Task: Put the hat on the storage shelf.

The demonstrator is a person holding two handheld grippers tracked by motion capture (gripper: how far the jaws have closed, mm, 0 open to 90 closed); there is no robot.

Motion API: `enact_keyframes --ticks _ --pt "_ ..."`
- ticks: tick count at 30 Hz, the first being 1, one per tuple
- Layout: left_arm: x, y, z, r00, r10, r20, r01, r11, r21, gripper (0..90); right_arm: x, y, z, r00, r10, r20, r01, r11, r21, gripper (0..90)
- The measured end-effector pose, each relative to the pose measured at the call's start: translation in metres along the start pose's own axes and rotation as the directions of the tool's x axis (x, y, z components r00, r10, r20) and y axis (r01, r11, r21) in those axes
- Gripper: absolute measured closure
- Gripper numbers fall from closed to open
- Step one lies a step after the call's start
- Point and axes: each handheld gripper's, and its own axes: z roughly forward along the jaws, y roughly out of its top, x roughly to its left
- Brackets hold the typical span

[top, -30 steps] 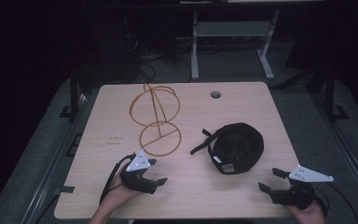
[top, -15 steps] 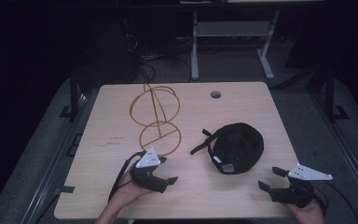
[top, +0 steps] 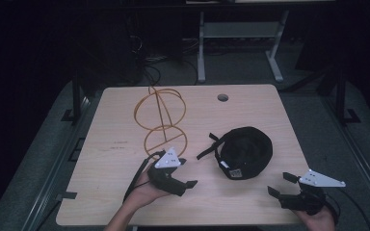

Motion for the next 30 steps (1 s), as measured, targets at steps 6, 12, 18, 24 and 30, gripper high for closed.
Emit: enact_keyframes --ticks 6,12,18,24,30 --pt "-0.008 0.022 0.018 0.9980 0.053 0.034 -0.054 0.9984 0.018 18.3 -0.001 0.000 -0.002 1.0000 -0.008 -0.003 0.008 1.000 -0.005 15.3" --pt "-0.018 0.045 0.032 0.9925 0.099 0.072 -0.101 0.9947 0.021 18.6 -0.001 -0.002 -0.001 0.9996 -0.013 -0.026 0.014 1.000 0.002 15.3" --pt "-0.021 0.063 0.042 0.9872 0.132 0.090 -0.134 0.9906 0.024 19.3 0.001 -0.001 0.001 0.9990 -0.026 -0.036 0.026 1.000 0.013 15.2" --pt "-0.025 0.075 0.052 0.9822 0.157 0.103 -0.162 0.9859 0.041 20.5 0.002 0.000 0.001 0.9991 -0.026 -0.033 0.026 1.000 0.007 15.0" --pt "-0.032 0.078 0.063 0.9764 0.191 0.101 -0.197 0.9789 0.054 22.8 0.000 0.000 0.001 0.9995 -0.017 -0.027 0.017 1.000 -0.003 14.2"
